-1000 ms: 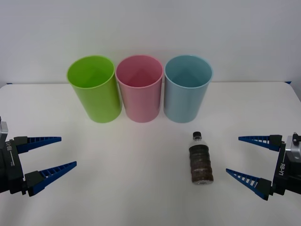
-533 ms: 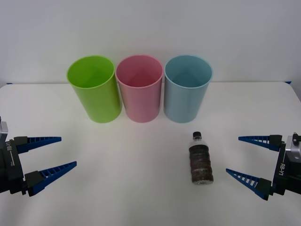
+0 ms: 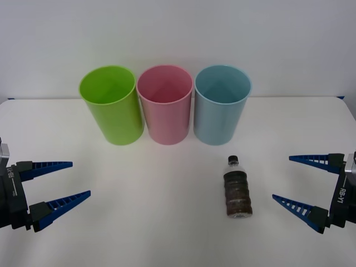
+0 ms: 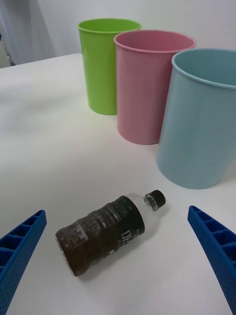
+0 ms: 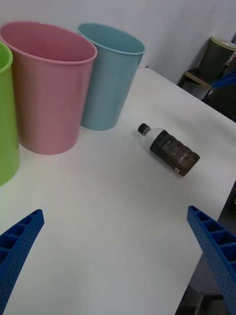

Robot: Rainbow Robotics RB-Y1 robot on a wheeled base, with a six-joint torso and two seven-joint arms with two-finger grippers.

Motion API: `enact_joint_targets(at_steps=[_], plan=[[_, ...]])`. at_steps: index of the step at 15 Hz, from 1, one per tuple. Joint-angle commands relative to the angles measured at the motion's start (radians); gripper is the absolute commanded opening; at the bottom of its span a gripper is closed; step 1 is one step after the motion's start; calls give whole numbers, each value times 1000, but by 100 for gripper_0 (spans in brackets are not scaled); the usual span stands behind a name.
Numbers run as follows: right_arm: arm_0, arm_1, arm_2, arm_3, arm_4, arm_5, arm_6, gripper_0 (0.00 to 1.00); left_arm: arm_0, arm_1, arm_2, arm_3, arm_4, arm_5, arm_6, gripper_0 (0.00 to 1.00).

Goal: Put cans in the blue bin and PET bottles in the pink bin and trash in the green bin.

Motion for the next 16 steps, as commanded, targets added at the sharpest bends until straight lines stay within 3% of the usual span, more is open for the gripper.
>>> enact_joint_targets(at_steps=[1,9,16], plan=[[10,-6,1,-71,100,0,-176,100,0,0,0,0,0,0,0,100],[27,22,90,-252,427,17,-730,100,0,0,0,0,0,0,0,100],[-62,137,249,-296,885,-26,-1077,100,0,0,0,0,0,0,0,100]])
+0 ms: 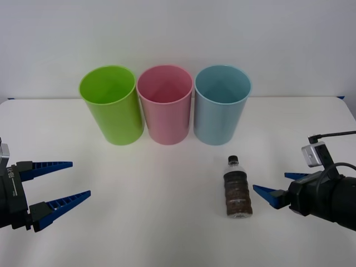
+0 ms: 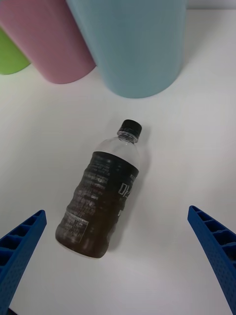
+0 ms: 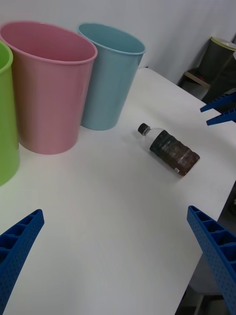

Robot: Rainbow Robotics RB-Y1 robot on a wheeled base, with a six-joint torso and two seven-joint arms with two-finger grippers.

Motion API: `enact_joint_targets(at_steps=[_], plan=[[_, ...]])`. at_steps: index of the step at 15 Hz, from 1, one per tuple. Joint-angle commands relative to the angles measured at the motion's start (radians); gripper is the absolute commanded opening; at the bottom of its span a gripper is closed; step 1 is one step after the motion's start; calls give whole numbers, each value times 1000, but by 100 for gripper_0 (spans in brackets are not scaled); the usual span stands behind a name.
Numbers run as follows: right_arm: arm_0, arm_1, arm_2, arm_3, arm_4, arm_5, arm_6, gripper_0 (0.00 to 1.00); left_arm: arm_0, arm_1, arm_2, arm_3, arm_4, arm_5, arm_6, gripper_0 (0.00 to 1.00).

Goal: Put cans in the blue bin and PET bottles in the pink bin and trash in the green bin.

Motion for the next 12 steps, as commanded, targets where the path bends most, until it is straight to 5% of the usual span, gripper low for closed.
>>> enact_joint_targets(at_steps=[1,5,12], plan=[[-54,61,46,11,156,-63,-69,100,0,0,0,0,0,0,0,100],[-115,142,111,73,312,-117,-69,100,0,0,0,0,0,0,0,100],[-215,242,171,221,423,-120,-69,100,0,0,0,0,0,0,0,100]])
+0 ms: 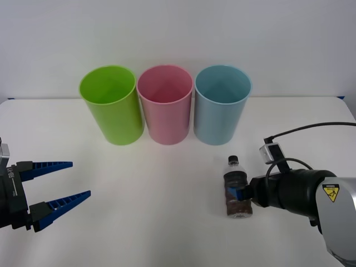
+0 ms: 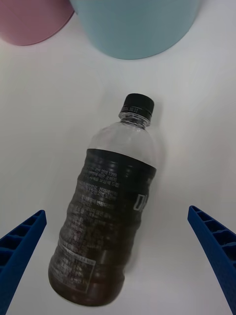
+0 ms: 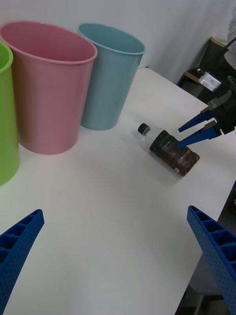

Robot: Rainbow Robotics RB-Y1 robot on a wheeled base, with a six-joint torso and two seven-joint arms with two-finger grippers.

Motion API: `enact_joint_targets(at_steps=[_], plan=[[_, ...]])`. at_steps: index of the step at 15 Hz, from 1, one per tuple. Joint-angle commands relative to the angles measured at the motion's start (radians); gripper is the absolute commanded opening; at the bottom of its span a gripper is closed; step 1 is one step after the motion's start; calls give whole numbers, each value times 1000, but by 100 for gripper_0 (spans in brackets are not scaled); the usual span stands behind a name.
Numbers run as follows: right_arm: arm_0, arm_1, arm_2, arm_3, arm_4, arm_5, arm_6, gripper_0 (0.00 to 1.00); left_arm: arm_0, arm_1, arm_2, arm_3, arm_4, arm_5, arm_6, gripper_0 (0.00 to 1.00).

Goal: Put cans in the blue bin and PET bottles in the pink bin and trash in the green bin.

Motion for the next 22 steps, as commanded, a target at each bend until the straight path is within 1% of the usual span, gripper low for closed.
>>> enact_joint_targets(at_steps=[1,5,11,13,16,19,20,21,22], plan=[[-40,35,11,49,59,0,0,100,0,0,0,0,0,0,0,100],[-88,58,8,132,68,0,0,100,0,0,0,0,0,0,0,100],[-109,57,-9,206,70,0,0,100,0,0,0,0,0,0,0,100],[-121,57,-4,244,68,0,0,100,0,0,0,0,0,0,0,100],[-126,57,-1,266,68,0,0,100,0,0,0,0,0,0,0,100],[-158,57,14,324,68,8,0,100,0,0,0,0,0,0,0,100],[-160,57,17,325,68,9,9,64,0,0,0,0,0,0,0,100],[-163,57,19,325,68,9,9,14,0,0,0,0,0,0,0,100],[-164,57,20,325,68,9,9,0,0,0,0,0,0,0,0,100]])
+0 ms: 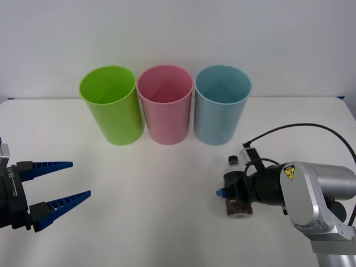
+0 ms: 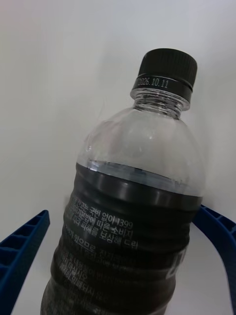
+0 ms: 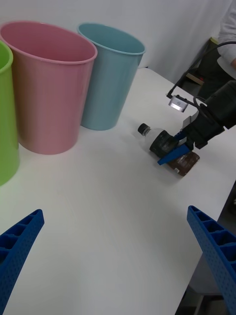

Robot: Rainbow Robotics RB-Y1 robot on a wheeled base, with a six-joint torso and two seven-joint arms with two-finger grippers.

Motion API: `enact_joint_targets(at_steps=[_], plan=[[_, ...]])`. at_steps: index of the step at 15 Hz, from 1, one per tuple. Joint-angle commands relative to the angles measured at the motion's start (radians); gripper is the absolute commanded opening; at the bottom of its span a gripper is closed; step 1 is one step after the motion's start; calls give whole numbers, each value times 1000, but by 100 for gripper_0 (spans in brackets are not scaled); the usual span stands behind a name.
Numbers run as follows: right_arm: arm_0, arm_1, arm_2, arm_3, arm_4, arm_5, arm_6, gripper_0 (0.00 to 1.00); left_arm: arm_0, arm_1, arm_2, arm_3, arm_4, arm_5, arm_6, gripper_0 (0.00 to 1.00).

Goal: Put cans in the blue bin and PET bottles in the pink bin and trash in the green bin.

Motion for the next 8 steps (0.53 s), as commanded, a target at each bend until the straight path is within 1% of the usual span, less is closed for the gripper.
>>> enact_joint_targets(at_steps=[1,4,6,8], plan=[[-5,0,5,2,-1,-1,1,0,0,0,0,0,0,0,0,100],[-5,-3,5,5,-1,0,9,0,0,0,0,0,0,0,0,100],[-5,-3,-8,-7,-2,0,41,0,0,0,0,0,0,0,0,100],[-5,-5,-17,-27,-21,-4,56,0,0,0,0,0,0,0,0,100]])
